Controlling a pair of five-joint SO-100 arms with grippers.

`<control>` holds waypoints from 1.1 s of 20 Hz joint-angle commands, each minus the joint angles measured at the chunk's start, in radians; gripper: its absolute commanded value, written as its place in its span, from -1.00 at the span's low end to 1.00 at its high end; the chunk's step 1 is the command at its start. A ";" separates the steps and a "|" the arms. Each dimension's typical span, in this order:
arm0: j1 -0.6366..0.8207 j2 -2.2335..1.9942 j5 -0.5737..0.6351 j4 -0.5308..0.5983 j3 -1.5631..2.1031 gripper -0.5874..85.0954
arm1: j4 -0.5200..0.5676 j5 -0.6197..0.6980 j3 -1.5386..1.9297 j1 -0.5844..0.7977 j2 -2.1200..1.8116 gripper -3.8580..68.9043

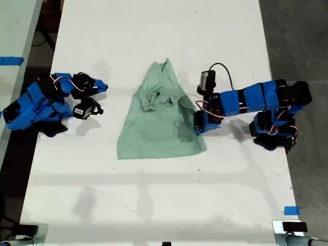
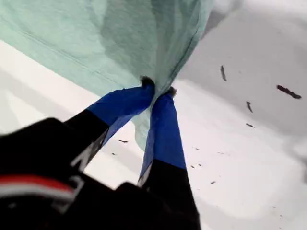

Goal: Fold t shirt

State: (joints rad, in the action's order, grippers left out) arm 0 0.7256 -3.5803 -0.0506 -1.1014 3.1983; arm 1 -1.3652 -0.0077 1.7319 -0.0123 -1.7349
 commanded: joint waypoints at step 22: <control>-0.006 -0.008 -0.012 0.006 0.017 -0.99 | -0.143 0.179 -0.741 -0.002 0.442 -0.07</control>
State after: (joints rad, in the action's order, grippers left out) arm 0 0.7256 -3.5803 -0.0506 -1.1014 3.1983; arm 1 -1.4435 0.1795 1.0370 -0.0123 -1.1689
